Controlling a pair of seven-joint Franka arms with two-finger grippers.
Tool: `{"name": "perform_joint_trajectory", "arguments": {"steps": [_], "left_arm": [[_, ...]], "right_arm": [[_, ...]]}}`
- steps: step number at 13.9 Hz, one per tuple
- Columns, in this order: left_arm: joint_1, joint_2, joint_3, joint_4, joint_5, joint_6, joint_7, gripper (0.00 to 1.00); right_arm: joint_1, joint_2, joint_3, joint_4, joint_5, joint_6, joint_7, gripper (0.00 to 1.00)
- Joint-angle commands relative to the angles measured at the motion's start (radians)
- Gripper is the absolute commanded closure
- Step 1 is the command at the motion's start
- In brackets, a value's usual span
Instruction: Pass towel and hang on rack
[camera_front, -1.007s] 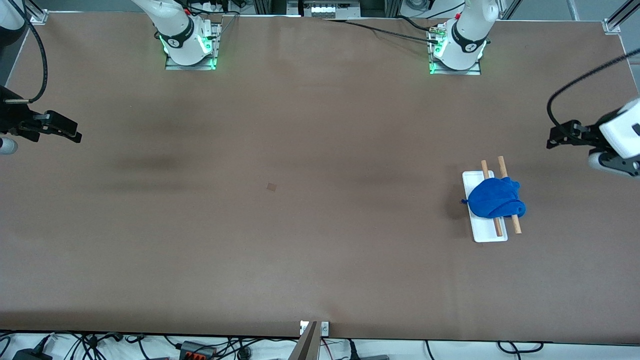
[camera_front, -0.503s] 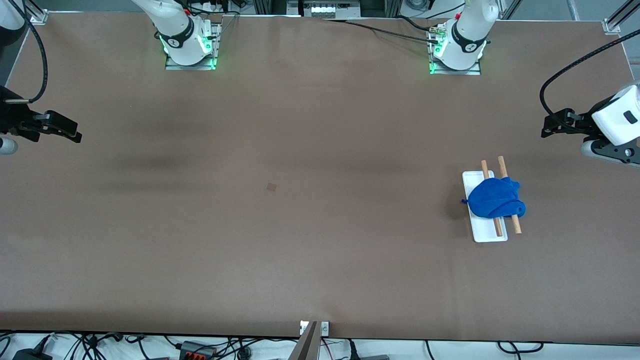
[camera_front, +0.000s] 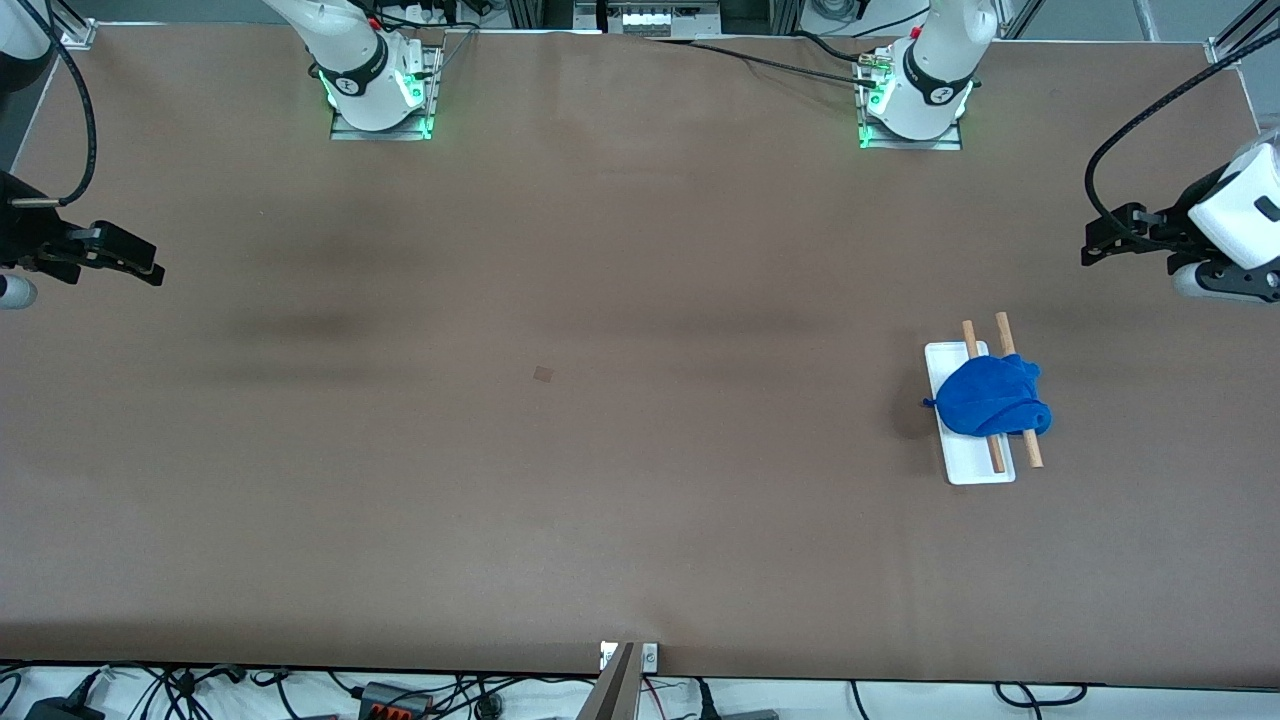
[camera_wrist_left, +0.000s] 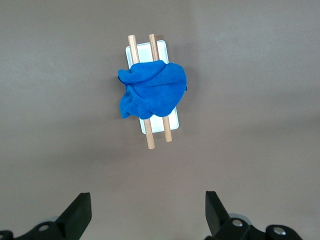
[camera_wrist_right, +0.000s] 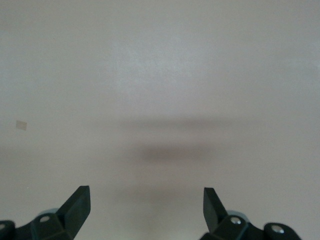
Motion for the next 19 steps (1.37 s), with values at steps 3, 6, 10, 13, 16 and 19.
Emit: {"name": "perform_joint_trajectory", "arguments": {"steps": [3,6,10,13,16,19], "left_arm": [[-0.01,-0.055,0.007,-0.064,0.002,0.025,-0.028,0.0],[-0.007,-0.058,0.006,-0.069,0.002,0.031,-0.028,0.0],[-0.006,-0.058,0.006,-0.069,0.002,0.038,-0.028,0.0],[-0.004,-0.061,0.006,-0.072,-0.002,0.038,-0.032,0.0],[0.002,-0.064,0.004,-0.081,-0.005,0.039,-0.039,0.0],[0.002,-0.064,0.004,-0.081,-0.005,0.039,-0.036,0.0]], "right_arm": [[0.002,-0.01,0.013,0.005,0.003,-0.013,-0.003,0.0],[0.002,-0.007,0.013,0.005,0.005,-0.015,-0.001,0.0],[0.0,-0.006,0.012,0.005,0.01,-0.013,-0.001,0.0],[0.0,-0.006,0.012,0.005,0.005,-0.015,-0.003,0.0],[-0.002,-0.007,0.009,0.005,0.005,-0.013,-0.003,0.0],[0.0,-0.006,0.01,0.005,0.003,-0.013,-0.004,0.0]]}}
